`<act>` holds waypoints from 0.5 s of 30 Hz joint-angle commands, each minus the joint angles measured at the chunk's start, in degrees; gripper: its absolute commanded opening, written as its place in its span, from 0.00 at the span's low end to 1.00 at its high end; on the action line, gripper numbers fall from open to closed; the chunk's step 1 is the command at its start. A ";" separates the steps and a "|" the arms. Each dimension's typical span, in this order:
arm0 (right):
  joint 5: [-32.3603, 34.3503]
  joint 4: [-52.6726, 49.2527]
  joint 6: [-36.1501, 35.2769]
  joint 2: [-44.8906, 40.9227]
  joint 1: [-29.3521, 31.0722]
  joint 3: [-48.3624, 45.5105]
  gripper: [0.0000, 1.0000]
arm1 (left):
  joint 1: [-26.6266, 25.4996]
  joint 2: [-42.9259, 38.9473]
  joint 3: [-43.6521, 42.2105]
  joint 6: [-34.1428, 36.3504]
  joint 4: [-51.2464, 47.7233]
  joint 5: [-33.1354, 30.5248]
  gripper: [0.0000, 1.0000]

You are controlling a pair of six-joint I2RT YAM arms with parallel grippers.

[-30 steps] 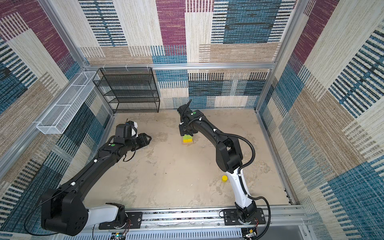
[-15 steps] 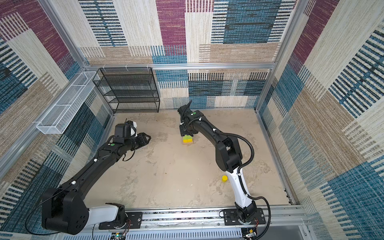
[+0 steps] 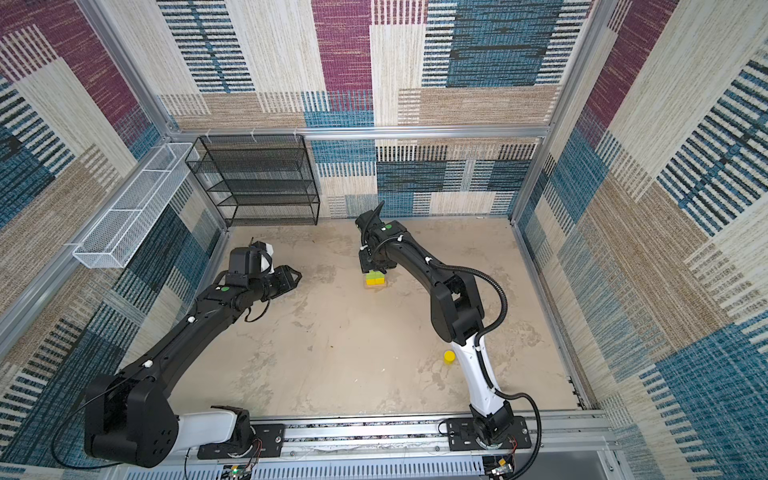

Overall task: Build the wood block tower
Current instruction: 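Lower the long green block onto the green cubes and open the right gripper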

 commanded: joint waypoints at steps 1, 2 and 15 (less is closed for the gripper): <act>-0.25 0.10 0.89 0.14 -0.01 0.31 0.56 | 0.18 -0.07 0.24 0.63 1.30 1.03 0.47; -0.21 0.01 0.86 0.10 0.03 0.25 0.56 | 0.18 -0.09 0.24 0.61 1.28 1.04 0.47; 0.64 -0.78 1.10 -0.04 0.04 0.03 0.58 | 0.44 -0.10 -0.01 0.33 1.46 1.48 0.47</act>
